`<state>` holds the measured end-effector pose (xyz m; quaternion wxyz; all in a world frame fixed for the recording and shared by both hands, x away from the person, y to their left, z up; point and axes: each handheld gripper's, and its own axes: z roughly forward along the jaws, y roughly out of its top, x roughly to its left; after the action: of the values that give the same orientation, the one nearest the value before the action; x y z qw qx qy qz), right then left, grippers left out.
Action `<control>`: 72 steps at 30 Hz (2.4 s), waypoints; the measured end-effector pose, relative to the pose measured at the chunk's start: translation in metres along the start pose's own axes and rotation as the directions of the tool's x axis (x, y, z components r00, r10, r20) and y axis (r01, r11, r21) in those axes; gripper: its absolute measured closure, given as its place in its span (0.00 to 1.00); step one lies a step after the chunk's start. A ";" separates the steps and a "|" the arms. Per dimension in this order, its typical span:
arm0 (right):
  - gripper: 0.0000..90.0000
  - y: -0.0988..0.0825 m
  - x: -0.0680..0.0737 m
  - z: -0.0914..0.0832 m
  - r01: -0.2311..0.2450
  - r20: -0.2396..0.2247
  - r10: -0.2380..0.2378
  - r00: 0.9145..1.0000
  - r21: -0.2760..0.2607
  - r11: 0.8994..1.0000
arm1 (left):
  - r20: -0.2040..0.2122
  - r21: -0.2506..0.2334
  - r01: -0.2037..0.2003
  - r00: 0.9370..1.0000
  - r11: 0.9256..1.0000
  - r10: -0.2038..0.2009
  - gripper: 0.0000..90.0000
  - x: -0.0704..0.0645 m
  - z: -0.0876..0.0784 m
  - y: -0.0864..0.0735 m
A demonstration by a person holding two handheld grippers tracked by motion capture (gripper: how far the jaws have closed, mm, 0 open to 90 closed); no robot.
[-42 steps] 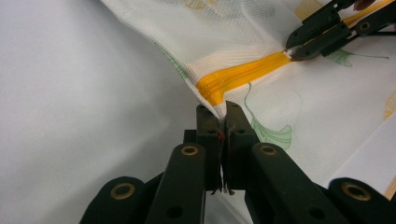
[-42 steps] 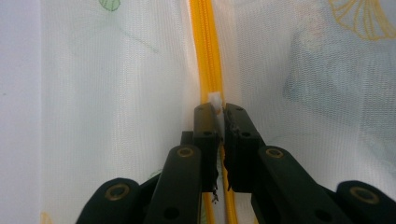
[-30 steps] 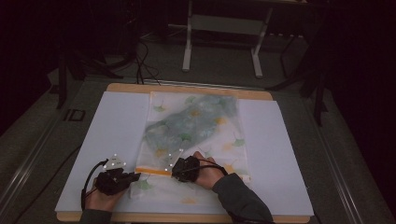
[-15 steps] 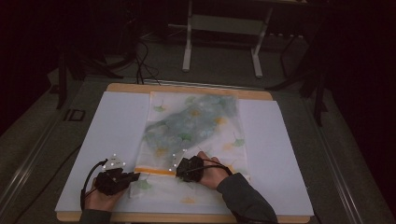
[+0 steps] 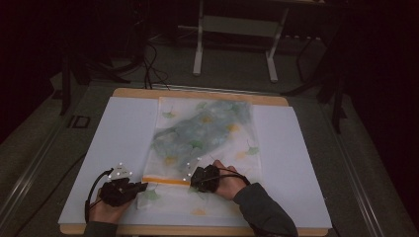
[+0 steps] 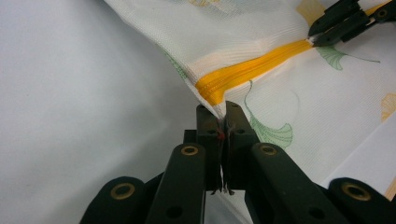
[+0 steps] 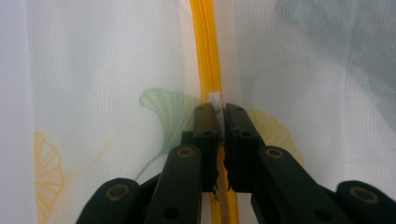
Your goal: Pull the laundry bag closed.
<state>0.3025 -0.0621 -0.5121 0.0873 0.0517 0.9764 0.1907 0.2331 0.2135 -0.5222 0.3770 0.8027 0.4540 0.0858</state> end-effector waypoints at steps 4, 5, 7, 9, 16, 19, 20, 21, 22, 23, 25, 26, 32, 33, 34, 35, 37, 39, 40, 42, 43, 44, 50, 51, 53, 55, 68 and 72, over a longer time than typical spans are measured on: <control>0.94 -0.002 -0.001 -0.001 0.002 0.000 -0.002 1.000 0.008 1.000 | -0.001 -0.001 0.002 1.000 1.000 -0.002 0.97 0.000 0.000 0.000; 0.94 -0.003 -0.002 -0.002 0.001 0.000 -0.001 1.000 0.011 1.000 | -0.001 -0.001 0.002 1.000 1.000 -0.002 0.97 0.000 0.000 0.000; 0.94 -0.005 -0.002 -0.002 -0.001 0.001 0.001 1.000 0.015 1.000 | -0.001 -0.001 0.002 1.000 1.000 -0.002 0.97 0.001 0.000 0.000; 0.94 -0.005 -0.002 -0.003 -0.004 0.004 0.004 1.000 0.014 1.000 | 0.001 -0.001 0.003 1.000 1.000 -0.003 0.97 0.001 -0.001 0.000; 0.94 -0.010 -0.004 -0.005 -0.008 0.004 0.008 1.000 0.021 1.000 | -0.001 -0.001 0.003 1.000 1.000 -0.003 0.97 0.001 -0.001 0.000; 0.94 -0.012 -0.004 -0.005 -0.009 0.008 0.009 1.000 0.021 1.000 | 0.002 -0.004 0.006 1.000 1.000 -0.006 0.97 0.001 -0.001 0.000; 0.94 -0.013 -0.004 -0.006 -0.011 0.006 0.011 1.000 0.019 1.000 | 0.004 -0.005 0.006 1.000 1.000 -0.006 0.97 0.001 -0.001 -0.001; 0.94 -0.014 -0.004 -0.006 -0.016 0.007 0.016 1.000 0.018 1.000 | 0.004 -0.006 0.007 1.000 1.000 -0.007 0.97 0.001 -0.001 -0.001; 0.94 -0.015 -0.005 -0.006 -0.018 0.007 0.018 1.000 0.015 1.000 | 0.005 -0.006 0.006 1.000 1.000 -0.006 0.97 0.001 -0.001 -0.001; 0.94 -0.016 -0.005 -0.007 -0.017 0.005 0.017 1.000 0.014 1.000 | 0.004 -0.005 0.006 1.000 1.000 -0.006 0.97 0.001 -0.001 -0.001; 0.94 -0.017 -0.005 -0.007 -0.021 0.009 0.020 1.000 0.018 1.000 | 0.003 -0.007 0.009 1.000 1.000 -0.009 0.97 0.001 -0.002 -0.001; 0.94 -0.018 -0.005 -0.008 -0.018 0.009 0.017 1.000 0.022 1.000 | 0.003 -0.007 0.009 1.000 1.000 -0.009 0.97 0.001 -0.002 -0.001; 0.94 -0.023 -0.006 -0.010 -0.026 0.014 0.026 1.000 0.025 0.999 | 0.003 -0.006 0.009 1.000 1.000 -0.009 0.97 0.002 -0.002 -0.001; 0.94 -0.024 -0.006 -0.011 -0.027 0.013 0.026 1.000 0.027 0.999 | 0.003 -0.006 0.009 1.000 1.000 -0.009 0.97 0.002 -0.002 -0.001; 0.94 -0.025 -0.006 -0.011 -0.027 0.014 0.026 1.000 0.027 0.999 | 0.003 -0.006 0.009 1.000 1.000 -0.009 0.97 0.002 -0.002 -0.001; 0.94 -0.027 -0.006 -0.012 -0.030 0.016 0.030 0.999 0.029 0.999 | 0.003 -0.006 0.009 1.000 1.000 -0.009 0.97 0.002 -0.002 -0.001; 0.94 -0.028 -0.007 -0.013 -0.030 0.016 0.029 0.999 0.030 0.999 | 0.002 -0.006 0.009 1.000 1.000 -0.009 0.97 0.002 -0.002 -0.001; 0.94 -0.030 -0.007 -0.013 -0.035 0.018 0.035 0.999 0.030 0.999 | 0.001 -0.006 0.009 1.000 1.000 -0.009 0.97 0.002 -0.002 -0.001; 0.94 -0.031 -0.007 -0.014 -0.034 0.017 0.034 0.999 0.034 0.999 | 0.001 -0.007 0.009 1.000 1.000 -0.009 0.97 0.002 -0.002 -0.001; 0.94 -0.032 -0.008 -0.014 -0.038 0.019 0.037 0.999 0.035 0.999 | 0.001 -0.007 0.009 1.000 1.000 -0.009 0.97 0.002 -0.002 -0.001; 0.94 -0.033 -0.008 -0.015 -0.040 0.020 0.040 0.999 0.034 0.999 | 0.000 -0.008 0.009 1.000 1.000 -0.009 0.97 0.001 -0.002 -0.001; 0.94 -0.034 -0.008 -0.015 -0.041 0.019 0.041 0.999 0.035 0.999 | 0.001 -0.008 0.009 1.000 1.000 -0.009 0.97 0.002 -0.002 -0.001; 0.94 -0.039 -0.008 -0.017 -0.046 0.024 0.045 0.999 0.039 0.998 | 0.001 -0.007 0.010 1.000 1.000 -0.010 0.97 0.002 -0.002 -0.001; 0.94 -0.040 -0.009 -0.018 -0.048 0.026 0.047 0.999 0.041 0.998 | 0.001 -0.007 0.010 1.000 1.000 -0.010 0.97 0.002 -0.002 -0.001; 0.94 -0.042 -0.009 -0.019 -0.052 0.025 0.051 0.998 0.040 0.998 | 0.001 -0.007 0.010 1.000 1.000 -0.010 0.97 0.002 -0.002 -0.001; 0.94 -0.043 -0.009 -0.019 -0.055 0.025 0.054 0.998 0.039 0.998 | 0.001 -0.006 0.010 1.000 1.000 -0.010 0.97 0.002 -0.002 -0.001; 0.94 -0.050 -0.010 -0.021 -0.056 0.025 0.055 0.998 0.044 0.997 | 0.001 -0.005 0.013 1.000 1.000 -0.013 0.97 0.002 -0.002 -0.002; 0.94 -0.053 -0.011 -0.023 -0.063 0.027 0.062 0.998 0.048 0.997 | 0.000 -0.004 0.012 1.000 1.000 -0.012 0.97 0.002 -0.002 -0.002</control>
<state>0.3051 -0.1207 -0.5098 0.0926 0.0867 0.9775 0.1685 0.2323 0.2167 -0.5224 0.3793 0.7992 0.4586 0.0845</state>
